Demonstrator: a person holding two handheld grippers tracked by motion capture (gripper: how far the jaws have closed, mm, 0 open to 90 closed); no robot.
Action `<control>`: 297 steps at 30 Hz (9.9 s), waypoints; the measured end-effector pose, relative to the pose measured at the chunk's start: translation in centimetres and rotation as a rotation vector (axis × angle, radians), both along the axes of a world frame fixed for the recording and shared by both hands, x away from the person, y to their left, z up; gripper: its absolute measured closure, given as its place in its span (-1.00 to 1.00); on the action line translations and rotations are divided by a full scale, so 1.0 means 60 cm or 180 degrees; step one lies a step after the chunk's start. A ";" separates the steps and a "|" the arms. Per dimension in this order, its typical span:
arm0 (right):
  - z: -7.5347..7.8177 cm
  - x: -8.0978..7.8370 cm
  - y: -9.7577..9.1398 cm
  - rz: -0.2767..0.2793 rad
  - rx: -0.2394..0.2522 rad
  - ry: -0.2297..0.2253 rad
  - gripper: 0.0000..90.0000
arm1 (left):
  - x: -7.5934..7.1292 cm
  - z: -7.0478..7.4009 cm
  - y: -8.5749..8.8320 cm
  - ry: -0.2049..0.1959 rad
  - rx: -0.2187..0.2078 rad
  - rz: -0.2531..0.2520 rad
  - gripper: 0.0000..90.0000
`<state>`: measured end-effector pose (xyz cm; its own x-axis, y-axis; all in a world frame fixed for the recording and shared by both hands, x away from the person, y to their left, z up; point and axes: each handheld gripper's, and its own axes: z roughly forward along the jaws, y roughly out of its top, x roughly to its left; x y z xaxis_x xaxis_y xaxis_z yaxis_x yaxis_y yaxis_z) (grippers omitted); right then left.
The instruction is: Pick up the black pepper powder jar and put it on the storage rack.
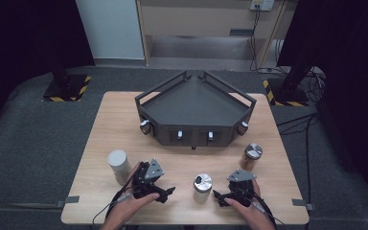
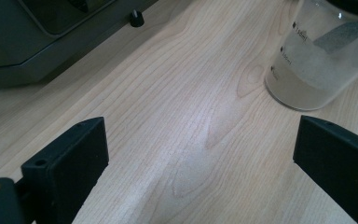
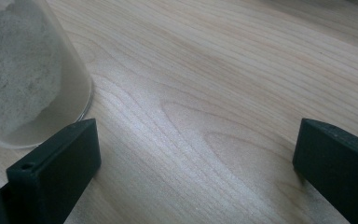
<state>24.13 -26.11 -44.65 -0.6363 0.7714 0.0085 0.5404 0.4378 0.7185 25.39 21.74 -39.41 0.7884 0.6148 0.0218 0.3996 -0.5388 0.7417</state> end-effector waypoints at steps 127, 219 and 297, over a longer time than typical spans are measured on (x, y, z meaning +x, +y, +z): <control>0.000 -0.004 0.003 -0.0045 0.0000 0.0001 -0.98 | -0.009 -0.036 0.241 -0.0538 -0.0600 0.0445 -0.28; 0.000 -0.004 0.003 -0.0051 0.0003 0.0006 -0.99 | 0.169 0.203 0.145 -0.0543 -0.0575 -0.0601 -0.28; 0.000 -0.004 0.003 -0.0060 0.0001 0.0005 -0.99 | 0.368 0.226 0.054 -0.0492 -0.0568 -0.0522 -0.28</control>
